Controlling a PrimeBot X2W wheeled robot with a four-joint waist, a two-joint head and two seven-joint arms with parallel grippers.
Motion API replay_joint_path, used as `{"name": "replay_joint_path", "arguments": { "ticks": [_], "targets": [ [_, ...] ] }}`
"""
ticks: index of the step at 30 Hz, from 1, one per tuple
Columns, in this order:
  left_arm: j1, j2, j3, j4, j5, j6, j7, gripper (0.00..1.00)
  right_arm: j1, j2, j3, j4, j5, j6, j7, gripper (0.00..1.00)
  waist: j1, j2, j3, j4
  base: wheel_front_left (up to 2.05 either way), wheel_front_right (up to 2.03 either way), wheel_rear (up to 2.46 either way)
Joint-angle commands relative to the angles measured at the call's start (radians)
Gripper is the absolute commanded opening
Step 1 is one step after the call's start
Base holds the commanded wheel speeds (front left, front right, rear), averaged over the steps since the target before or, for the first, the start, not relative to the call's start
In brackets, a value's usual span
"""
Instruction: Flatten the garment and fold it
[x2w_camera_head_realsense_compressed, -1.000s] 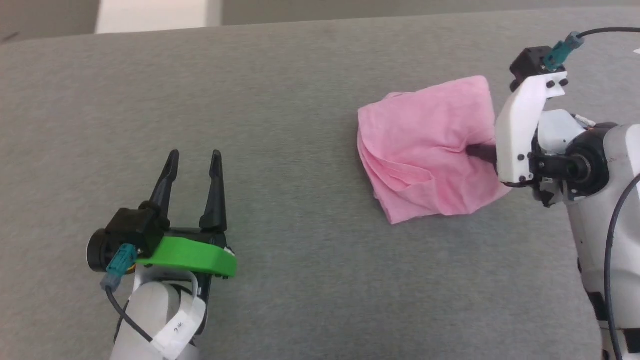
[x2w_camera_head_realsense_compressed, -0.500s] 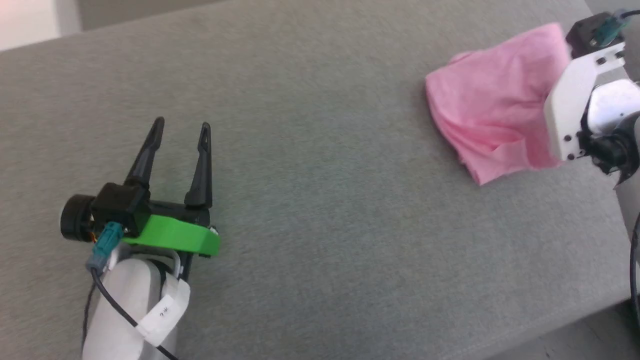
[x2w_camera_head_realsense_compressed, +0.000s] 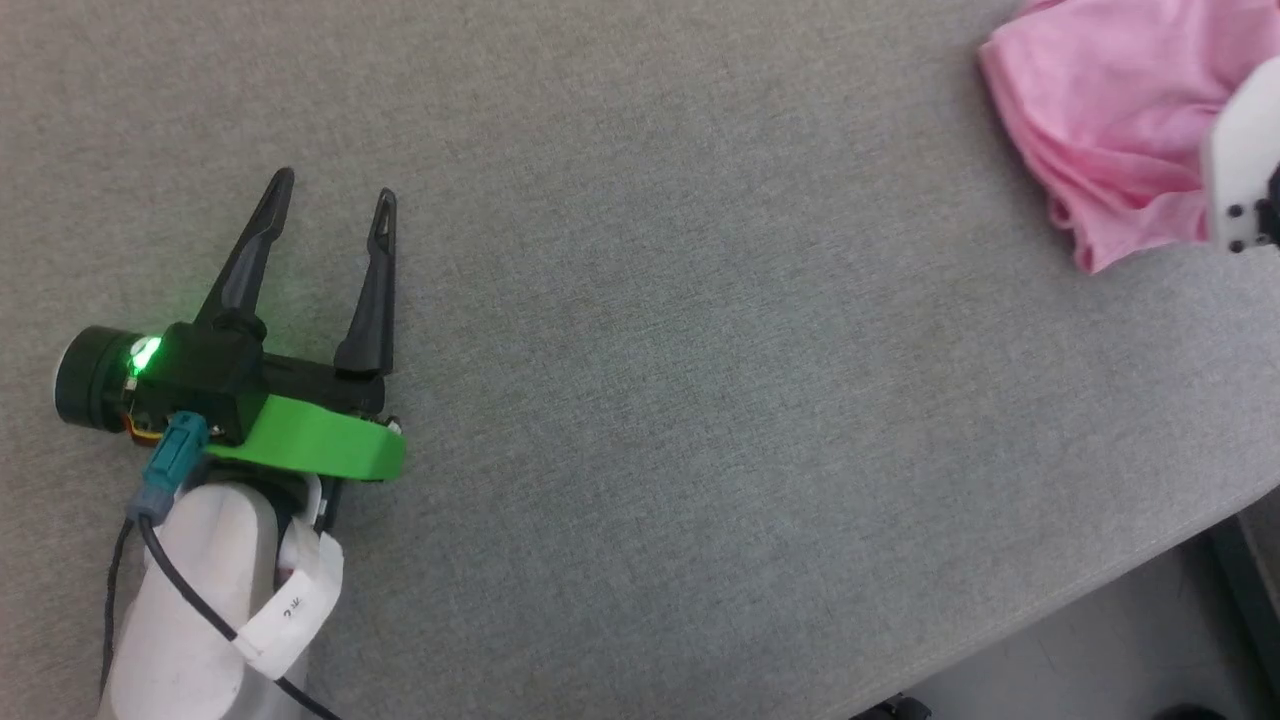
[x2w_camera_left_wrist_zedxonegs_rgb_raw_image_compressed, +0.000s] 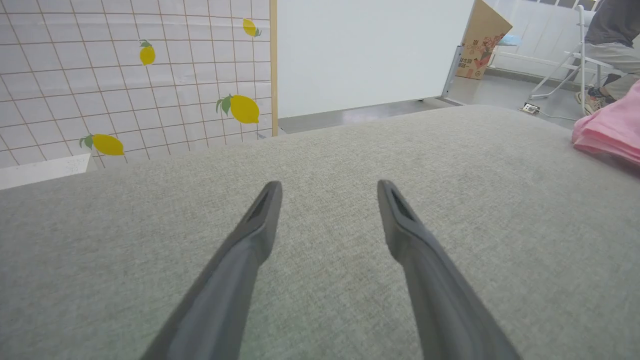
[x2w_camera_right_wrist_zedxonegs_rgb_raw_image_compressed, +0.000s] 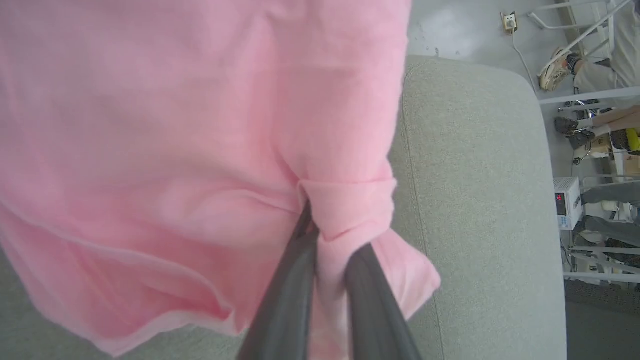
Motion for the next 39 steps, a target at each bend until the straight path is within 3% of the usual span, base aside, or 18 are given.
{"name": "replay_joint_path", "arguments": {
  "ticks": [1,7,8,9,10,17,22,30,39],
  "targets": [
    [-0.005,0.011,0.003,-0.001,0.001,-0.002,0.003,1.0,-0.016,0.013,-0.038,0.013,-0.046,-0.002,-0.016,0.0,-0.0001,-0.0001,0.01,0.006,0.0,0.0,0.0],
    [0.01,0.009,-0.003,-0.006,-0.008,0.004,0.003,1.0,-0.013,0.067,-0.166,0.054,-0.157,-0.002,-0.068,0.0,-0.0001,-0.0001,-0.011,0.039,0.0,0.0,0.0],
    [0.012,0.008,-0.004,-0.005,-0.009,0.005,0.001,1.0,-0.013,0.071,-0.18,0.056,-0.168,-0.002,-0.082,0.21,-0.0001,-0.0001,-0.017,0.044,0.0,0.0,0.0],
    [0.014,0.005,-0.005,-0.002,-0.011,0.006,-0.001,1.0,-0.01,0.074,-0.193,0.06,-0.184,-0.002,-0.1,0.65,-0.0001,-0.0001,-0.024,0.05,0.0,0.0,0.0],
    [0.016,0.003,-0.007,0.003,-0.013,0.007,-0.004,1.0,-0.007,0.074,-0.204,0.067,-0.199,-0.002,-0.104,1.0,-0.0001,-0.0001,-0.034,0.056,0.0,0.0,0.0],
    [0.038,-0.042,-0.023,0.061,-0.039,0.015,-0.035,1.0,0.034,0.068,-0.304,0.071,-0.25,-0.002,-0.15,1.0,-0.0001,-0.0001,-0.142,0.114,0.0,0.0,0.0],
    [0.067,-0.087,-0.024,0.125,-0.069,0.017,-0.047,1.0,0.089,0.098,-0.34,0.036,-0.166,-0.002,-0.29,1.0,-0.0001,-0.0001,-0.245,0.169,0.0,0.0,0.0],
    [0.116,-0.149,-0.008,0.173,-0.11,0.013,-0.049,1.0,0.279,0.116,-0.226,-0.083,0.074,-0.002,-0.574,1.0,-0.0001,-0.0001,-0.378,0.277,0.0,0.0,0.0],
    [0.159,-0.173,0.002,0.187,-0.128,0.016,-0.05,1.0,0.545,0.136,-0.112,-0.343,0.239,-0.002,-0.732,1.0,-0.0001,-0.0001,-0.449,0.395,0.0,0.0,0.0]
  ]
}}
